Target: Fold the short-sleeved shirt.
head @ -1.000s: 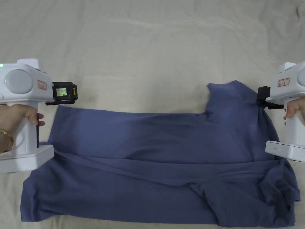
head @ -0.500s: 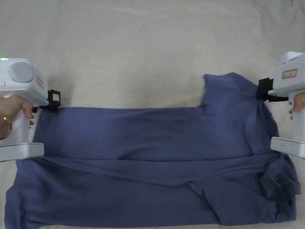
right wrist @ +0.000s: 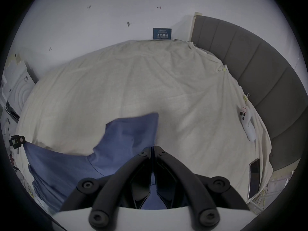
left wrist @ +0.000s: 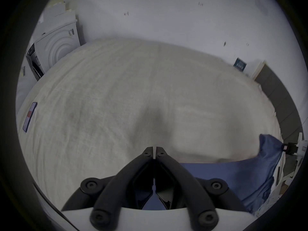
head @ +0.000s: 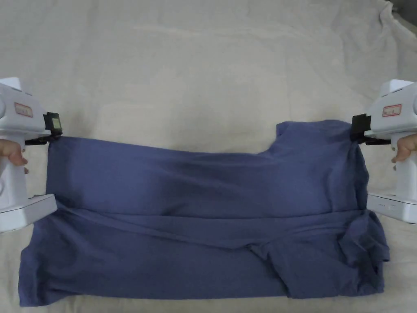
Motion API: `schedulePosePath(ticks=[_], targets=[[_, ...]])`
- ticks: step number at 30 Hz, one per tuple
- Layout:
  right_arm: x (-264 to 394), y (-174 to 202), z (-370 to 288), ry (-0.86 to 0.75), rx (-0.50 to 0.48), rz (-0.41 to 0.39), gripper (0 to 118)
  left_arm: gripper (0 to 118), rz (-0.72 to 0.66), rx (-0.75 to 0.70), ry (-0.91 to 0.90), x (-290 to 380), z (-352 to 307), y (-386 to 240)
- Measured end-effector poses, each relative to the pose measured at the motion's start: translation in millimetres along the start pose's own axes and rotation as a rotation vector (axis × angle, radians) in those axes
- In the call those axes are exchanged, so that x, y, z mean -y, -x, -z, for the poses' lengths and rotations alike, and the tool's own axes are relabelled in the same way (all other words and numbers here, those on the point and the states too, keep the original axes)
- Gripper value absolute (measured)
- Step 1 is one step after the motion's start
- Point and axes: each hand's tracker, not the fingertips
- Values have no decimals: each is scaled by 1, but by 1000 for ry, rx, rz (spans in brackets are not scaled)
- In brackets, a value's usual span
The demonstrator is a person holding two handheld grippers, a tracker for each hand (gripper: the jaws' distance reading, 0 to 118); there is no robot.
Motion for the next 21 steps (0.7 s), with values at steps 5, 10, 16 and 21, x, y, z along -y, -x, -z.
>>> schedulePosePath(ticks=[5,10,16,21], targets=[[20,-18,-45,-54,3,23,2,0,-13,18,-49,22,-51,10],[61,-41,-85,-74,-27,78,1,0,-32,37,-76,61,-91,25],[121,-61,-101,-35,-41,122,2,0,-57,38,-57,115,-111,33],[171,-68,-92,47,-32,148,2,0,-49,1,5,157,-107,39]])
